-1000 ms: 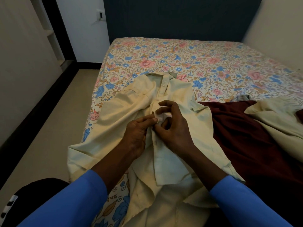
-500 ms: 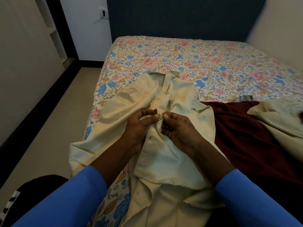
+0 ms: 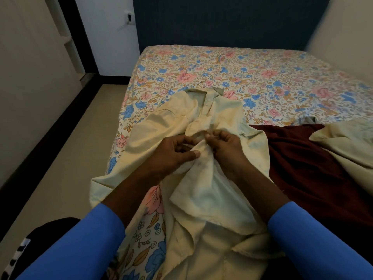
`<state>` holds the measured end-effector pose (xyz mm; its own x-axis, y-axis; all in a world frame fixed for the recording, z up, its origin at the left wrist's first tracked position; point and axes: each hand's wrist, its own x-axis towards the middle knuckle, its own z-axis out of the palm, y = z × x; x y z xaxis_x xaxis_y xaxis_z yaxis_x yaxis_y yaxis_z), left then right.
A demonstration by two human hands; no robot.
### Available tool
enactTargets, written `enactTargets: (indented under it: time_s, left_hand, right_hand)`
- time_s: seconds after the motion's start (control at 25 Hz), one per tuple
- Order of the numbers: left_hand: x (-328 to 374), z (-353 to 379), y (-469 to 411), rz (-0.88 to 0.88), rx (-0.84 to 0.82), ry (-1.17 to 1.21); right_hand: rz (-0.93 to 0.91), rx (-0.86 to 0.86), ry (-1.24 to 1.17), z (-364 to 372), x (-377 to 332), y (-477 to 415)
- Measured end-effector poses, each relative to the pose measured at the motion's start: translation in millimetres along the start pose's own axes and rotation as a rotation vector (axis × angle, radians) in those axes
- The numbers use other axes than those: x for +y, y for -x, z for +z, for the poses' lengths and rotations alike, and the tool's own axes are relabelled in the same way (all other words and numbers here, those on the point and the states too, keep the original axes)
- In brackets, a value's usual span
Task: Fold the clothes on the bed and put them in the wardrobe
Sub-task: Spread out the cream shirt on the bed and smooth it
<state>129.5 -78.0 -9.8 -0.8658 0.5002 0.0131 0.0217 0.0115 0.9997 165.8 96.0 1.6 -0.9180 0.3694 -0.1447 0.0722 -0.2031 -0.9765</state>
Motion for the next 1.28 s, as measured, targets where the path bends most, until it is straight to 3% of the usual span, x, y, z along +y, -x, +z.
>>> enactTargets:
  time_s: [0.12,0.24,0.36,0.48,0.68,0.8,0.88,0.96,1.0,1.08,1.16,1.28]
  left_hand:
    - [-3.5,-6.4,-2.6,0.061,0.219,-0.096]
    - [-3.0,-2.5,-3.3,0.000,0.302,0.047]
    - [7.6,1.6,-3.3,-0.221,0.230,0.442]
    - [8.7,-1.1,-6.2,-0.301,0.236,0.566]
    - [7.4,-7.0,-5.3,-0.069,0.320,0.383]
    - [4.6,-13.1,-7.0,0.247,0.442,-0.127]
    - [7.2,-14.2,-6.0,0.320,0.464,-0.285]
    - [9.0,-13.0,-5.3,0.328,0.456,-0.295]
    - [9.0,-11.1,-4.8,0.324,0.445,-0.298]
    - [7.3,-8.8,-3.5,0.314,0.430,-0.311]
    - [6.8,-6.8,-1.9,0.319,0.420,-0.299]
    - [7.0,0.2,3.6,0.358,0.356,-0.318]
  right_hand:
    - [-0.079,0.128,0.007,-6.2,-15.4,-11.0]
    - [-0.300,0.213,0.548,-2.1,-12.7,7.3]
    - [-0.130,-0.016,0.719,12.0,-0.1,33.8]
    - [-0.037,-0.059,0.853,3.2,11.7,33.2]
    - [0.144,0.052,0.696,-0.6,7.5,30.3]
    - [0.230,0.010,0.460,-8.3,3.8,31.6]
    - [0.196,-0.083,0.572,-12.5,-6.0,32.5]
    - [0.112,-0.182,0.944,-20.6,-15.1,39.6]
    - [0.122,-0.218,0.999,-23.7,-16.3,43.3]
    - [0.254,-0.248,0.756,-23.7,-15.1,47.8]
    - [0.343,-0.217,0.326,-18.1,-15.1,47.7]
    - [0.343,-0.181,-0.131,-10.9,-18.8,38.2]
